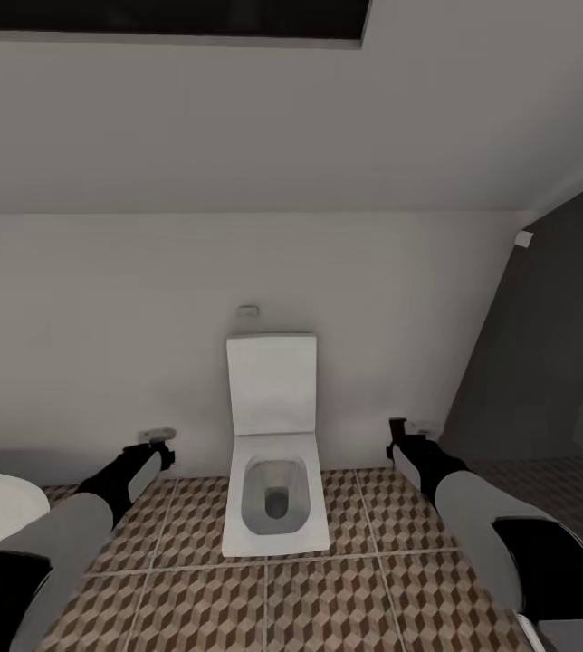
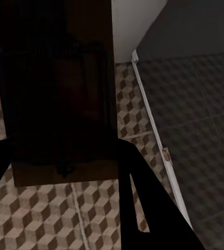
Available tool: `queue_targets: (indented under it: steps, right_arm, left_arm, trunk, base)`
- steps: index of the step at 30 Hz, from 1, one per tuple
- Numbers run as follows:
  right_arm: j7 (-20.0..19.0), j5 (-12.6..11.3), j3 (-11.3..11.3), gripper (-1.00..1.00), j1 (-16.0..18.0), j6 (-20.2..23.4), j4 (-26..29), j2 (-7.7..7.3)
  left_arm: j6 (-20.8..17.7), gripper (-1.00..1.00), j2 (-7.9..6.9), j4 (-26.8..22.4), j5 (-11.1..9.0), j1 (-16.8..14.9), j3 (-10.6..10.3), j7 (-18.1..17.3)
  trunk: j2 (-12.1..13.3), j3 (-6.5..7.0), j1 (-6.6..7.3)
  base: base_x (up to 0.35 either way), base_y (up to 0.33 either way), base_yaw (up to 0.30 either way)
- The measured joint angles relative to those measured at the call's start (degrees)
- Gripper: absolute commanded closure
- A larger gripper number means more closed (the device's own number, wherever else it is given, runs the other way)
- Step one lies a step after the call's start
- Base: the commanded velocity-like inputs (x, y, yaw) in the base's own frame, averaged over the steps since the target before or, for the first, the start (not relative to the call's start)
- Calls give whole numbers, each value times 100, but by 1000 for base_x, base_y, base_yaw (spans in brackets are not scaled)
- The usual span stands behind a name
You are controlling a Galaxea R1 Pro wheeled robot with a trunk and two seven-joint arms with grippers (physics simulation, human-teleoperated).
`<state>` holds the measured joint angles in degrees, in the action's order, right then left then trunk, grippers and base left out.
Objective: Take the four mousetraps from the cabinet in the bathroom and place them on the bathroom floor. Make sure all four end up on the same floor surface, and ensure that at least two of them are either under or directly next to the same bathroom sink.
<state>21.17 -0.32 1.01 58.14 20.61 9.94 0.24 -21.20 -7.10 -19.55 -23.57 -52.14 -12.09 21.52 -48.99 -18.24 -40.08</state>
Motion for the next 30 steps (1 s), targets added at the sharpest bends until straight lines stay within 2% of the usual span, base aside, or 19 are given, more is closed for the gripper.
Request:
queue_targets:
  steps: [3, 9, 13, 30]
  right_arm:
    - [0, -14, 6, 100, 66, 113, -32, 6]
    - [-14, -22, 11, 100, 96, 549, -44, 17]
    - [-22, -23, 8, 100, 98, 622, -45, 18]
    - [-75, 22, 31, 100, 89, 526, 32, 63]
  left_arm:
    - [40, 100, 15, 38, -1, -15, -42, -11]
    - [126, 100, 173, 292, -4, -21, -174, -26]
    - [117, 100, 170, 307, -2, -22, -158, -16]
    - [65, 100, 170, 318, -44, -22, -119, 8]
  trunk:
    - [0, 0, 0]
    - [0, 0, 0]
    - [0, 0, 0]
    - [-681, -306, -373]
  base:
    - [0, 0, 0]
    - [0, 0, 0]
    - [0, 0, 0]
    - [0, 0, 11]
